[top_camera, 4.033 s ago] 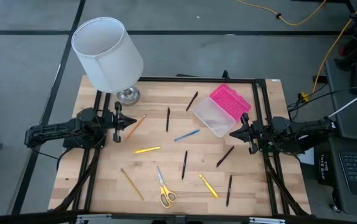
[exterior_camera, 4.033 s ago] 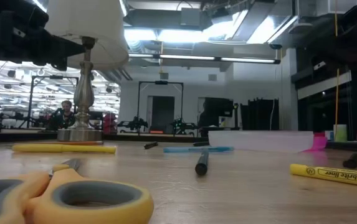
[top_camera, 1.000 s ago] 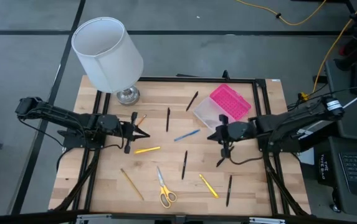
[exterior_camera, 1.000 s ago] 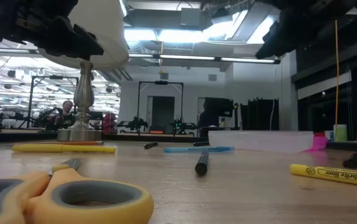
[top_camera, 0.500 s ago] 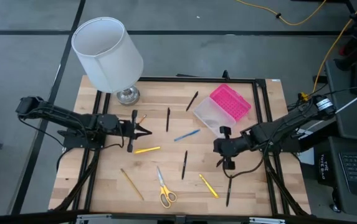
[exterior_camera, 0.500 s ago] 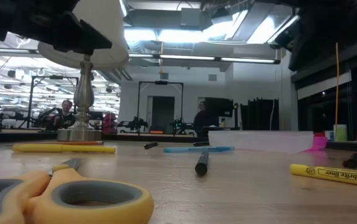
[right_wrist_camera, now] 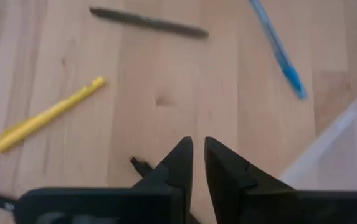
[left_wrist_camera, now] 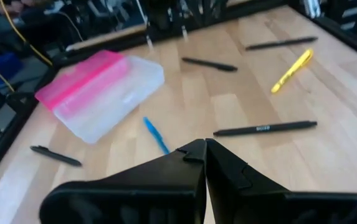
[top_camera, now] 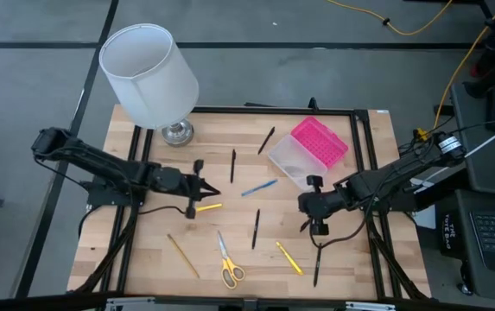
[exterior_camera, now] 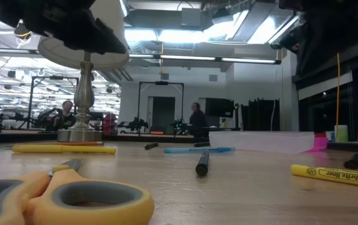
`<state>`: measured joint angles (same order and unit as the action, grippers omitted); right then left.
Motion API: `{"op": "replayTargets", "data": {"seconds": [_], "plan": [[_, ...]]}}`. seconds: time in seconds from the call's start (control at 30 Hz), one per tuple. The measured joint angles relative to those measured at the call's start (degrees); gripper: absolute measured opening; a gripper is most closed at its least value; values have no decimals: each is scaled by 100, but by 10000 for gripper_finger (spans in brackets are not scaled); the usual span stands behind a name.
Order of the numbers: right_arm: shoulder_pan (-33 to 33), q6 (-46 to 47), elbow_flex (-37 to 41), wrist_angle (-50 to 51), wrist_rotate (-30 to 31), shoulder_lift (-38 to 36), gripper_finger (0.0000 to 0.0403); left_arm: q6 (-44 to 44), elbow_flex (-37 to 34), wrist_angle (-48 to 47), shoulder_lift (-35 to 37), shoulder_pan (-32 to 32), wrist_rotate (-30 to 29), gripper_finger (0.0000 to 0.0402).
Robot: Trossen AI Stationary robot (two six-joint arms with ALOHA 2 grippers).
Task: Pick & place school supplies into a supply box
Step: Put the black pen into the pink supply box
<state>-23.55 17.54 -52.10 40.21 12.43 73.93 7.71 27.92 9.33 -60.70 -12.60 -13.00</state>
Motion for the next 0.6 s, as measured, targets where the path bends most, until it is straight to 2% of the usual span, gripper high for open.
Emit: {"op": "replayTargets", "data": {"seconds": [0.27, 0.6], "plan": [[-2, 57, 0, 521, 0, 31, 53, 0, 316, -56, -456, -170, -60, 3], [-188, -280, 0, 552, -169, 44, 128, -243, 324, -198, -460, -204, -36, 3]]}}
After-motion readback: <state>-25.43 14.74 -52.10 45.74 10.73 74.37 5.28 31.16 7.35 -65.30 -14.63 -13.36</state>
